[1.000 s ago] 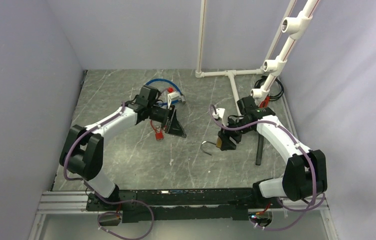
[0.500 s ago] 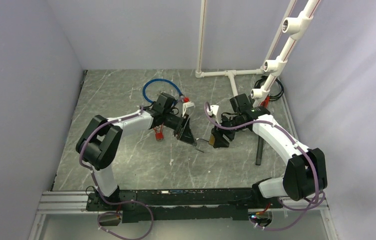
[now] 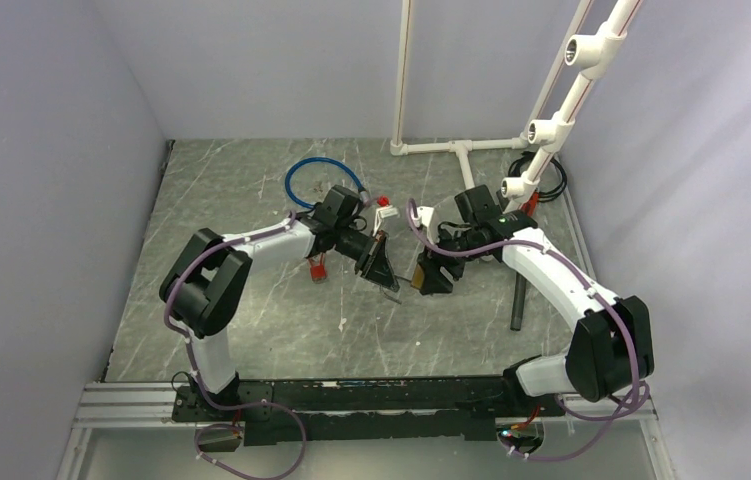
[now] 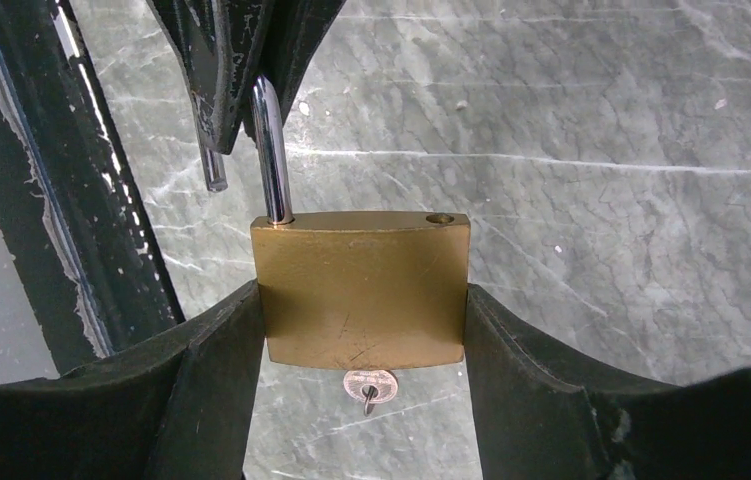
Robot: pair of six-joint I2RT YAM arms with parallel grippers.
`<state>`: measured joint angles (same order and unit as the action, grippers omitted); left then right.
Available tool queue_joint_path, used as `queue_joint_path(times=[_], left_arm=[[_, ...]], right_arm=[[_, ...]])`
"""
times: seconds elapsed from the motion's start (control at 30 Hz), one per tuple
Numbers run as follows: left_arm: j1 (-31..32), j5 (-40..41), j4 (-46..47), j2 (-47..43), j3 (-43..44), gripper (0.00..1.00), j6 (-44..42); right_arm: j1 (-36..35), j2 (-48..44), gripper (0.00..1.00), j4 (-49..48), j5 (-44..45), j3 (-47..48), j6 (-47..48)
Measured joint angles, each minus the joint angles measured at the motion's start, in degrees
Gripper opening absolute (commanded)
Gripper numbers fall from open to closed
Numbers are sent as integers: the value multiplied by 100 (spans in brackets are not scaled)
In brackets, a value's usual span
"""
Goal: Lock with the key
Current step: Pick up the lock from the center of the board.
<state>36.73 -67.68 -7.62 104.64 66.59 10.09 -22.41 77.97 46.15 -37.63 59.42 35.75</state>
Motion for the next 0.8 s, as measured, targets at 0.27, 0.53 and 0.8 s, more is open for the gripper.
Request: queue_joint_path(times=[0.27, 0.53, 0.8], left_arm=[[-212, 76, -544, -221, 81, 0, -131], [-789, -28, -2100, -588, 730, 0, -975], [-1121, -70, -2988, -894, 1283, 0, -1565]], right_arm=[[-4, -157, 100, -267, -345, 61, -260], [-4, -887, 100, -612, -791, 59, -734], [-4, -1886, 100, -1753, -629, -369, -1753]])
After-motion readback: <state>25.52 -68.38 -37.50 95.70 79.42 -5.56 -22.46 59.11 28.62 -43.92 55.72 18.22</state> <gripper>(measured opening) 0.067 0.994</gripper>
